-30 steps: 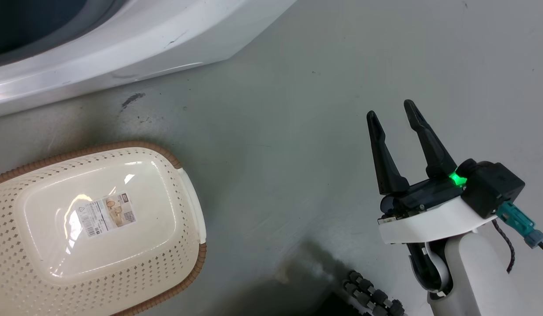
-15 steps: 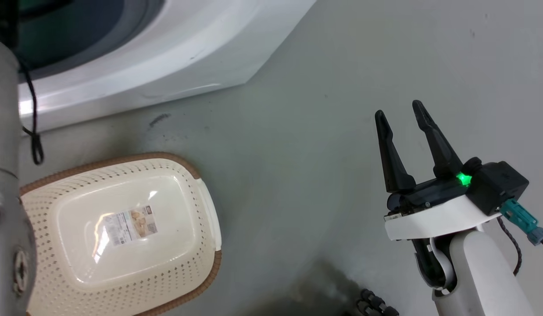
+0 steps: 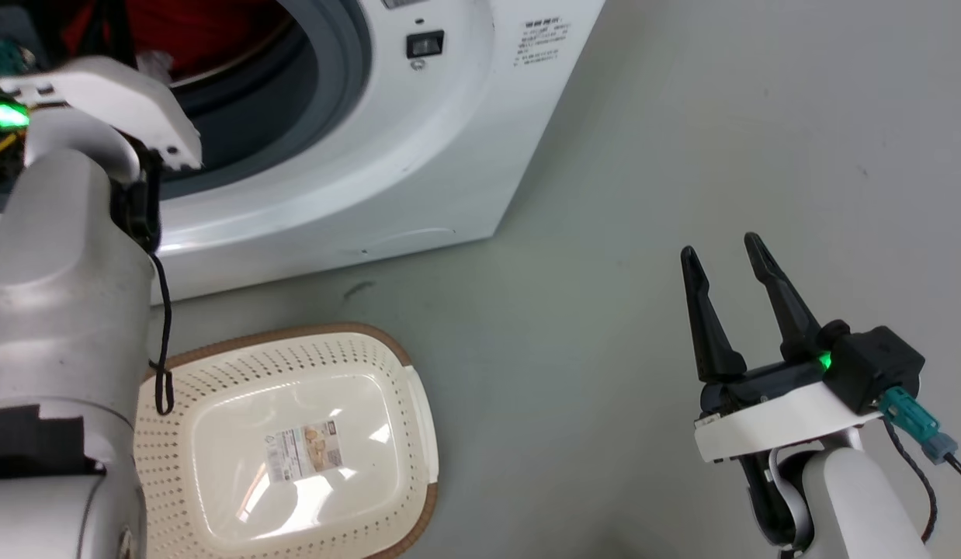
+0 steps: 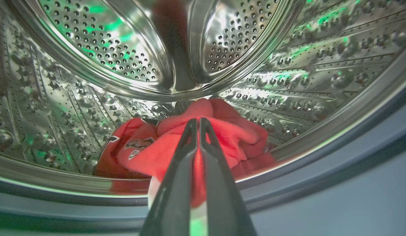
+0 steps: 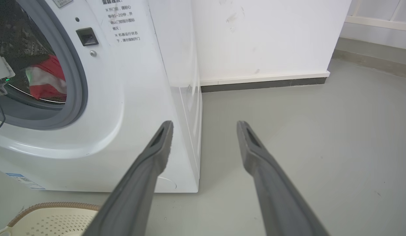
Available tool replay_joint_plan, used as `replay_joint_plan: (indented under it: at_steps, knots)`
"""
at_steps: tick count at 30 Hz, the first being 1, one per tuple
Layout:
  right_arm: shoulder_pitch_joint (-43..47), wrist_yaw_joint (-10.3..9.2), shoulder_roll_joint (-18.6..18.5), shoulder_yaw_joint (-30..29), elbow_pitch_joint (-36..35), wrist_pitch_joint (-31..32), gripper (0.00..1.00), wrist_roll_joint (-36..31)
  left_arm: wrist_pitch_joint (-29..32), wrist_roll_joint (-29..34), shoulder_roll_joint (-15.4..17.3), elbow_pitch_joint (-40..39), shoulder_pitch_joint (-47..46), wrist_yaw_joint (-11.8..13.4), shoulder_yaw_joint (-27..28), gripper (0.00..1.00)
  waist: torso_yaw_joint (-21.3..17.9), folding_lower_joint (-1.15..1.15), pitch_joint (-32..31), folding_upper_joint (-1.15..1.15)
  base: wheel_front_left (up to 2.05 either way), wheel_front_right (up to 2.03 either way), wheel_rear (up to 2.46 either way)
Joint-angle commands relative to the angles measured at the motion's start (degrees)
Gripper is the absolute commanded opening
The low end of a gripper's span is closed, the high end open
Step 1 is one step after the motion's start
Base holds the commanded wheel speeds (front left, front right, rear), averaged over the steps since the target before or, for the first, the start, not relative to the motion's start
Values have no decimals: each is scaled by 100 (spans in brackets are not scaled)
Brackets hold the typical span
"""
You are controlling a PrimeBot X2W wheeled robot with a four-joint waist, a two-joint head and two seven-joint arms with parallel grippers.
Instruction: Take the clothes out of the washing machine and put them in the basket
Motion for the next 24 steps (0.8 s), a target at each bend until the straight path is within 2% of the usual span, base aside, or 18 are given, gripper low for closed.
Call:
replay_joint_plan:
  at_steps: [1, 2, 12, 24]
  knots:
    - [121, -3, 1, -40, 43, -11, 100, -56, -45, -21, -54, -162, 252, -58, 11, 0, 225, 0, -390, 0, 0, 0, 0]
    - [223, -2, 1, -77, 82, -11, 100, -92, -50, -51, -142, -633, 648, -83, 81, 0, 319, 0, -618, 0, 0, 0, 0]
    - [532, -3, 1, -224, 140, 98, 100, -160, -49, 31, -542, -2010, 1916, -184, 108, 0, 567, 0, -1312, 0, 0, 0, 0]
    - [1111, -2, 1, -428, -117, 438, 100, -282, -43, 173, -1078, -4128, 3461, -205, -6, 0, 860, 0, -2045, 0, 0, 0, 0]
